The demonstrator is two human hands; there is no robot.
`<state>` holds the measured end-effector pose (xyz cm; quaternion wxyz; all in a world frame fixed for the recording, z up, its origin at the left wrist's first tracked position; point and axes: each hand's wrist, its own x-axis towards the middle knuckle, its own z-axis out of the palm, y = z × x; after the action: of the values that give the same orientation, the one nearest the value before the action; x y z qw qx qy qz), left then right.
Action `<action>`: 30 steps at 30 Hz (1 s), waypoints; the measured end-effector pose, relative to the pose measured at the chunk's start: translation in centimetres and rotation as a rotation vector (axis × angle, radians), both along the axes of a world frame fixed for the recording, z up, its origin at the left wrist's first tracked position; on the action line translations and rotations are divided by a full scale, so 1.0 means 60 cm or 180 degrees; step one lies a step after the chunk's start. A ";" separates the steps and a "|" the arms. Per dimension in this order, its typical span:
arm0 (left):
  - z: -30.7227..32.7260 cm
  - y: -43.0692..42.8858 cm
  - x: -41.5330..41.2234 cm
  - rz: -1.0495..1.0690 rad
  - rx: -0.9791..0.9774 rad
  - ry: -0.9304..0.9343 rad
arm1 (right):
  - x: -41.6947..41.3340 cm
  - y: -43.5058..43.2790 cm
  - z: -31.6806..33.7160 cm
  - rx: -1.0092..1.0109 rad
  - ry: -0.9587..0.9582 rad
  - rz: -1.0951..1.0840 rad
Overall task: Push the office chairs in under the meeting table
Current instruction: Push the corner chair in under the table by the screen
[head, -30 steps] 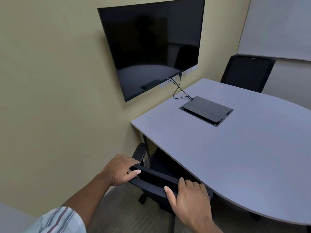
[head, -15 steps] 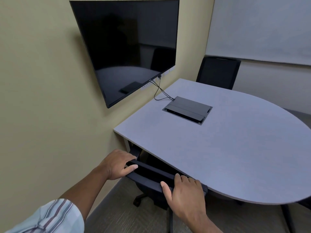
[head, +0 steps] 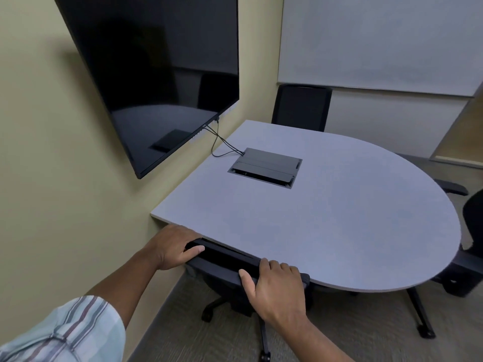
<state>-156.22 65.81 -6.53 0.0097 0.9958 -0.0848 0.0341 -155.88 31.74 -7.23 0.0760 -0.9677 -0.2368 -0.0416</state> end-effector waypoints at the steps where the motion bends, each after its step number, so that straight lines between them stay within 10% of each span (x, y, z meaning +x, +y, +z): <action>1: 0.000 0.006 0.009 -0.0029 -0.0003 -0.0013 | 0.004 0.007 -0.001 0.0001 0.0000 -0.0028; 30: 0.004 0.017 0.057 0.0321 0.0086 0.0440 | 0.049 0.044 0.015 -0.0060 0.0059 -0.0219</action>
<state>-152.81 66.81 -6.31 0.0004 0.9988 -0.0341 -0.0354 -152.96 34.36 -6.33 0.0676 -0.9763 -0.2031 -0.0330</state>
